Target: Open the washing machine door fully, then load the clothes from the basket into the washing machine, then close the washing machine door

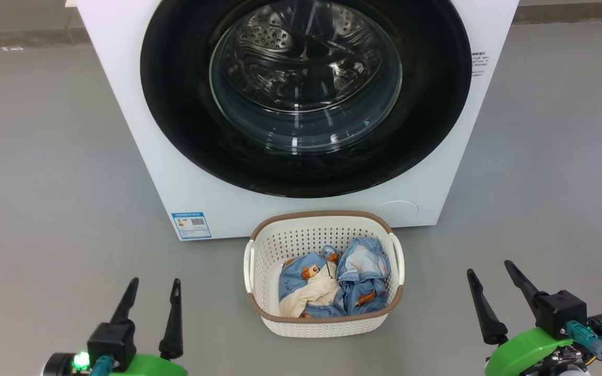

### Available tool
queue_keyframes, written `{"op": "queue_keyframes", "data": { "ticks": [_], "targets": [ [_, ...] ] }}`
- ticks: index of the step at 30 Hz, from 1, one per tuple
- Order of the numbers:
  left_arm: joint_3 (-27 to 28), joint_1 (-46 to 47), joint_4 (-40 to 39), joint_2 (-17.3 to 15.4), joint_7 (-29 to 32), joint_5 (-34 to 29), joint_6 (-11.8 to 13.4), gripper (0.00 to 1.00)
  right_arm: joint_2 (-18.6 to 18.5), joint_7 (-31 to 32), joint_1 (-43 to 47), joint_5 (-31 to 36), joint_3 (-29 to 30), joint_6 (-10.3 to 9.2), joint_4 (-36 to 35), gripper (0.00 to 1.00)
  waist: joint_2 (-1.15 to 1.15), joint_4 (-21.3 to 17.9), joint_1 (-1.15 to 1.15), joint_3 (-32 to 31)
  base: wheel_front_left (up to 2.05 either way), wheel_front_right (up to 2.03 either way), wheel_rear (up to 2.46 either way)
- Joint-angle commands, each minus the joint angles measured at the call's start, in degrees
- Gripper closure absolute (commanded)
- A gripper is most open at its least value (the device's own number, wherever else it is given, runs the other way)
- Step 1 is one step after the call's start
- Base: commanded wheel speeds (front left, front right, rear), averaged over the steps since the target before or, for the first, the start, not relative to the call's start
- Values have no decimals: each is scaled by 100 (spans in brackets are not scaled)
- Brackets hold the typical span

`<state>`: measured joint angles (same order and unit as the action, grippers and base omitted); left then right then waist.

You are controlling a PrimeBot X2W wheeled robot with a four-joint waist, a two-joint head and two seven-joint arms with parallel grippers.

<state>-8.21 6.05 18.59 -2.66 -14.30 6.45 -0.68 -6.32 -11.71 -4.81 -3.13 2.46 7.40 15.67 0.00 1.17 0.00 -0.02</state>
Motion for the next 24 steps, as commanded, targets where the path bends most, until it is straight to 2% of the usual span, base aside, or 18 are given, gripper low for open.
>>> {"op": "queue_keyframes", "data": {
  "ticks": [1, 13, 24],
  "targets": [
    [182, 232, -95, -70, -70, 27, 61, 0, -49, -44, -215, -23, -120, 9, -158, 0, 0, 3, 0, -5, 0, 0, 0],
    [199, 218, -116, -68, -70, -6, 62, 0, -54, -44, -224, -69, -113, 9, -143, 0, 0, 3, 0, -6, 17, 17, -34],
    [201, 253, -100, -59, -70, -11, 75, 0, -59, -24, -235, -103, -107, 9, -162, 0, 0, 8, 0, 27, 98, 98, -195]
  ]
}}
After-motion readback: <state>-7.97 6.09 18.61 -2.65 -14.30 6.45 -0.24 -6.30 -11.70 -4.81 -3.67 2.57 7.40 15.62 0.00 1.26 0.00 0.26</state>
